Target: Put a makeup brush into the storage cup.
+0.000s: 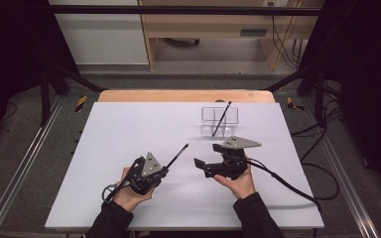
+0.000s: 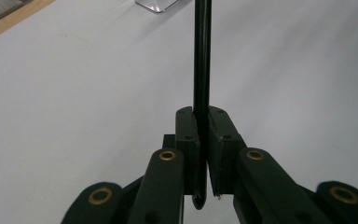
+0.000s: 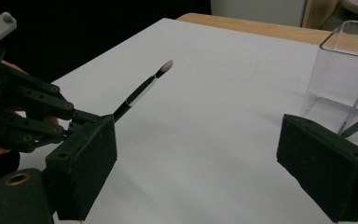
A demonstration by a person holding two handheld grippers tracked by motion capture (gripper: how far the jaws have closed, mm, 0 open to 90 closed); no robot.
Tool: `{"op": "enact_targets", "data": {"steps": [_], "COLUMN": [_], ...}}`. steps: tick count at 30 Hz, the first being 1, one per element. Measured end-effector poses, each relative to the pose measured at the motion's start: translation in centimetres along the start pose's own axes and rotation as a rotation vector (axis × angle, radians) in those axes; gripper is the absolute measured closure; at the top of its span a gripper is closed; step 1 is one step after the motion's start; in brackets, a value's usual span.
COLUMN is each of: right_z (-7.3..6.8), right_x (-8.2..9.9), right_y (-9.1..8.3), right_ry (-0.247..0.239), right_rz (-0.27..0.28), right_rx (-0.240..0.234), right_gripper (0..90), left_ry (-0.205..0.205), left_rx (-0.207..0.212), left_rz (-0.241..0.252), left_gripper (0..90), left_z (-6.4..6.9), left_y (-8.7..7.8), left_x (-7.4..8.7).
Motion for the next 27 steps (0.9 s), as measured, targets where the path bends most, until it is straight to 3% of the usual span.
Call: {"op": "enact_targets", "data": {"steps": [2,27], "right_z": [-0.1,-1.4], "right_x": [-0.2,-0.7], "right_y": [0.1,2.3], "right_ry": [0.014,0.119], "right_rz": [0.012,0.087], "right_rx": [-0.002,-0.033], "right_gripper": [11.9,15.4], "left_ry": [-0.027,-0.141], "left_rx": [0.004,-0.040], "left_rz": [0.010,0.052], "left_gripper": [83.1,83.1], "left_z": [-0.1,-0.2], "left_y": [0.0,0.3], "left_x": [0.0,-1.5]}}
Point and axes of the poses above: each handheld gripper's, and its own axes: y roughly forward along the jaws, x roughly out of its underside, z roughly to its right, the point moved 8 cm from there along y, roughly forward along the jaws, and after that the axes turned 10 degrees about y, right-handed, at the moved point
